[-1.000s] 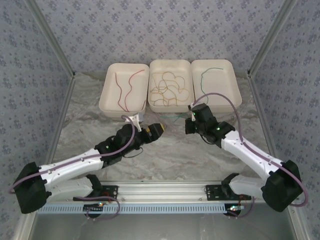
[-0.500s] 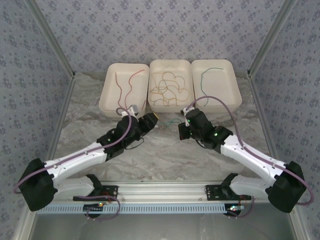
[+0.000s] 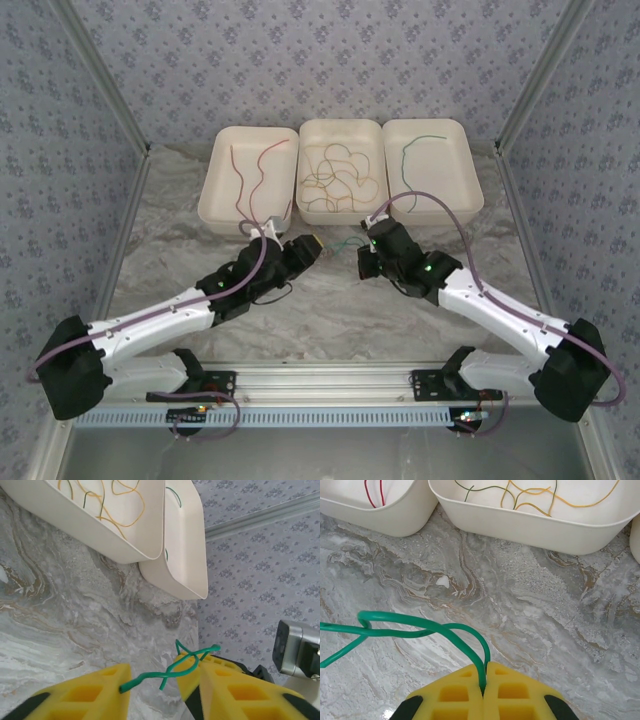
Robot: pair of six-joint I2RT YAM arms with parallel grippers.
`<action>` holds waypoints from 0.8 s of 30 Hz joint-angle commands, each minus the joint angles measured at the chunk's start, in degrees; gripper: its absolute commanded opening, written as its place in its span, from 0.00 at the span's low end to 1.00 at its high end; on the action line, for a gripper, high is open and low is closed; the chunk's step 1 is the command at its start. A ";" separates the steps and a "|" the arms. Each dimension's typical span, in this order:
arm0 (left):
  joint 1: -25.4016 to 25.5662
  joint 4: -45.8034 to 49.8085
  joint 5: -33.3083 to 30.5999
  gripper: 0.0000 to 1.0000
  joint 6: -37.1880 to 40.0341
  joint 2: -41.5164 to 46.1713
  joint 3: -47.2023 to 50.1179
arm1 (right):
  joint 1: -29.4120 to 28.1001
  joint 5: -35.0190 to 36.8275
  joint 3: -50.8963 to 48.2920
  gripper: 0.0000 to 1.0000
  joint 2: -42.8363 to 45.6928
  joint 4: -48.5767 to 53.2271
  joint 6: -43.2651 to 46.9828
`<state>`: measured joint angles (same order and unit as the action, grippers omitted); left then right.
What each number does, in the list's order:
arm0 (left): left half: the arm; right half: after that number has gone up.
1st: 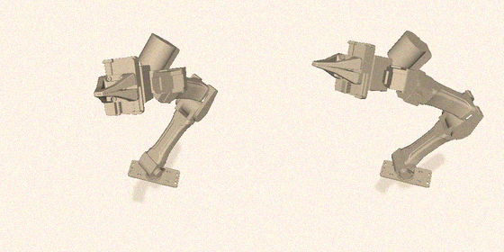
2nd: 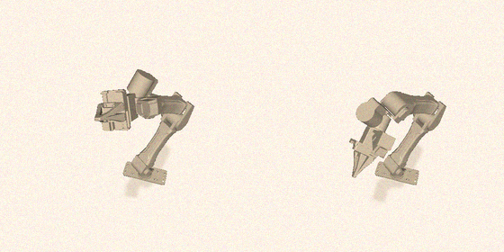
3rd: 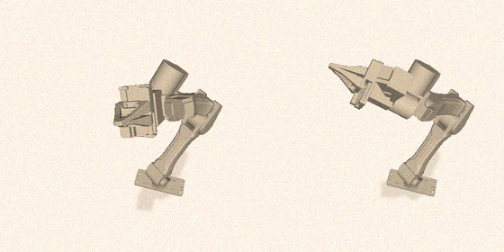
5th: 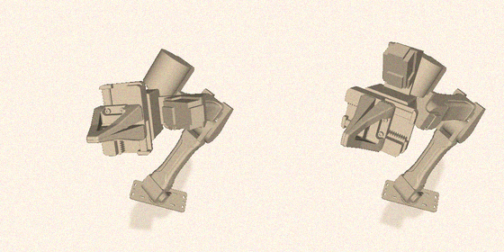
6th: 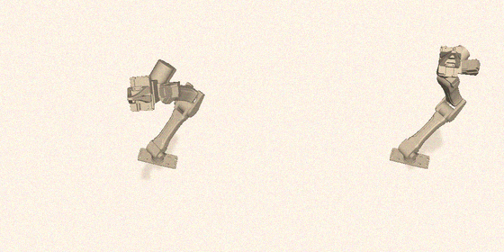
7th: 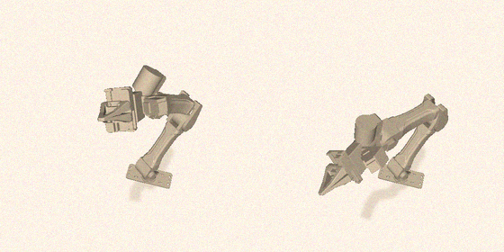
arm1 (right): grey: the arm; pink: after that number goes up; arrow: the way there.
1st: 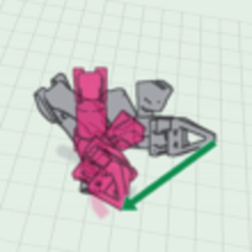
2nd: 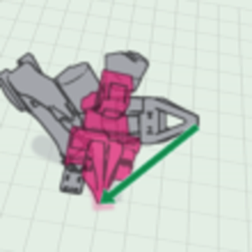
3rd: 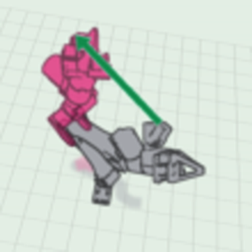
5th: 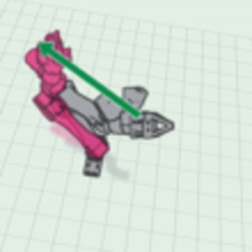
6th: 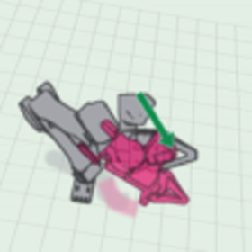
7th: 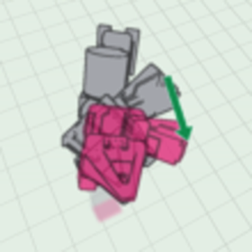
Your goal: Untangle the cables
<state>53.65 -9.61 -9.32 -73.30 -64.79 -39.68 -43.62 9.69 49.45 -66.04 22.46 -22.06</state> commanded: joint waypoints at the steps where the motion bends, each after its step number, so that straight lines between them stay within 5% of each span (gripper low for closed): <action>1: 0.05 2.22 -1.91 0.32 0.08 -0.22 -1.34 | -0.50 0.86 2.14 0.00 -0.07 0.34 -1.33; 11: -3.46 5.15 -1.73 0.24 2.78 -0.06 -3.59 | -2.07 -0.24 0.66 0.00 1.90 -0.02 0.16; 15: -3.41 4.95 -0.87 0.00 3.17 -0.46 -3.79 | -2.44 -0.03 -0.03 0.00 2.85 -0.65 0.07; 24: -2.72 3.93 0.59 0.00 3.79 1.27 -2.34 | -2.35 2.97 -0.63 0.00 5.00 -1.44 -2.40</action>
<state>50.30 -5.39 -10.26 -70.96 -64.47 -42.24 -45.54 10.72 49.12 -62.43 22.44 -22.76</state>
